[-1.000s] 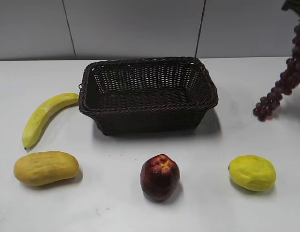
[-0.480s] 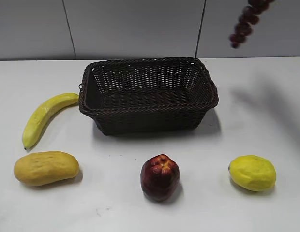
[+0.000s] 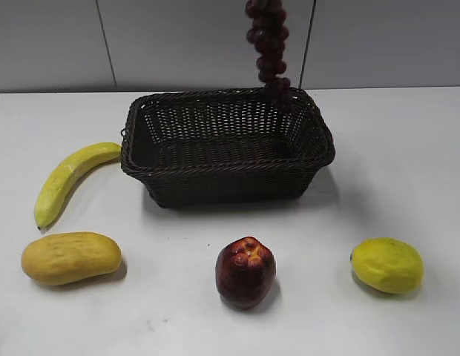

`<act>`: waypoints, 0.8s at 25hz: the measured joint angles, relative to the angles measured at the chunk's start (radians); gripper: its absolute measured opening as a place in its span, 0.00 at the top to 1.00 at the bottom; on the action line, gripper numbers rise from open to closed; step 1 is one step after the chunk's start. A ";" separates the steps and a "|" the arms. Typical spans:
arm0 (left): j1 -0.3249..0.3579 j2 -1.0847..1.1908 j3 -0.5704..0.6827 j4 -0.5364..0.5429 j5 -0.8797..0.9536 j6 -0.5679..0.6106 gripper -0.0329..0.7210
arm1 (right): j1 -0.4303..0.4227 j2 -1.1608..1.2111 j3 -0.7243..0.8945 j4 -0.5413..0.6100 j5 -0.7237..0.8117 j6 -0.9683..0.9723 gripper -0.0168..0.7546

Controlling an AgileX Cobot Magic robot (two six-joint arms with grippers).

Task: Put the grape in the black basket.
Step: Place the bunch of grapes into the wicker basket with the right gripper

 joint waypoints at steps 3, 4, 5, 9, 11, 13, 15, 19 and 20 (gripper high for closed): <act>0.000 0.000 0.000 0.000 0.000 0.000 0.67 | 0.032 0.084 0.000 0.014 -0.012 -0.009 0.97; 0.000 0.000 0.000 0.000 0.000 0.000 0.67 | 0.039 0.114 0.000 0.016 -0.014 -0.009 0.97; 0.000 0.000 0.000 0.000 0.000 0.000 0.67 | 0.042 0.138 0.000 0.021 -0.015 -0.009 0.97; 0.000 0.000 0.000 0.000 0.000 0.000 0.67 | 0.044 0.245 0.000 0.044 -0.003 -0.012 0.97; 0.000 0.000 0.000 0.000 0.000 0.000 0.67 | 0.044 0.295 0.000 0.055 0.041 -0.012 0.97; 0.000 0.000 0.000 0.000 0.000 0.000 0.67 | 0.045 0.334 0.000 0.069 0.091 -0.012 0.97; 0.000 0.000 0.000 0.000 0.000 0.000 0.67 | 0.047 0.361 0.000 0.080 0.131 -0.014 0.97; 0.000 0.000 0.000 0.000 0.000 0.000 0.67 | 0.047 0.386 0.000 0.116 0.172 -0.107 0.80; 0.000 0.000 0.000 0.000 0.000 0.000 0.67 | 0.047 0.387 0.000 0.125 0.180 -0.124 0.68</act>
